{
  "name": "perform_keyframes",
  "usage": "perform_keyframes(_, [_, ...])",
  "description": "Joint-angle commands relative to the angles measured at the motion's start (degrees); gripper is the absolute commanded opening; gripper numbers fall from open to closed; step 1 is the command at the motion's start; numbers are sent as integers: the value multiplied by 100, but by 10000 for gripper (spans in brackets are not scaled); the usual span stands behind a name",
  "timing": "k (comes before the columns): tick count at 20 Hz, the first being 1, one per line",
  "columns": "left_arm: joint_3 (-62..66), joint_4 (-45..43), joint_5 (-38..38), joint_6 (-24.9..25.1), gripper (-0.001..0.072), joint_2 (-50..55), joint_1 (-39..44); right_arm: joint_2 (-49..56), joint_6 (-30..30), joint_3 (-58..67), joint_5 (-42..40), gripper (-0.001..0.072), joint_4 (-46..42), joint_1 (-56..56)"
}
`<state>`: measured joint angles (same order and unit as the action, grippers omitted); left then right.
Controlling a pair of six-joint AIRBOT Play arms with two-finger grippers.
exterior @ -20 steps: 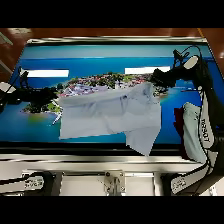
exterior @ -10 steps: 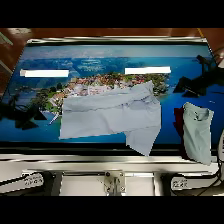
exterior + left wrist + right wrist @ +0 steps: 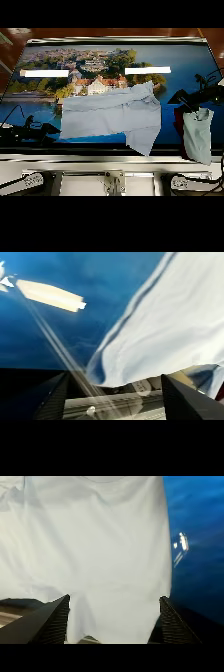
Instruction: Fold the shirts.
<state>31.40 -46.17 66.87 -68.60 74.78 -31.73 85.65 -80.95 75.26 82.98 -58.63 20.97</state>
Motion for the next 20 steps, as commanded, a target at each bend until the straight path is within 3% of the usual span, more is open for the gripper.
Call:
perform_keyframes(1, [-168, 426, -258, 188, 670, 17, 181, -15, -2, -96, -289, 679, 72, -9])
perform_keyframes(7, [-166, 1241, -361, 151, 646, 610, 752, -15, -94, -101, -262, 679, -199, -9])
perform_keyframes(8, [-164, 1344, -400, 153, 512, 723, 876, -15, -94, -101, -256, 679, -258, -9])
perform_keyframes(9, [-160, 1473, -450, 229, 286, 798, 955, -15, -111, -101, -243, 679, -332, -9])
perform_keyframes(11, [-155, 1803, -487, 542, 66, 807, 994, -15, -114, -114, -179, 679, -529, -9])
perform_keyframes(16, [-153, 1943, -448, 942, 40, 584, 990, -15, 105, -1078, -87, 679, -654, -9])
perform_keyframes(20, [-153, 1943, -422, 1010, 40, 234, 992, -15, 109, -1950, -975, 679, -179, -11])
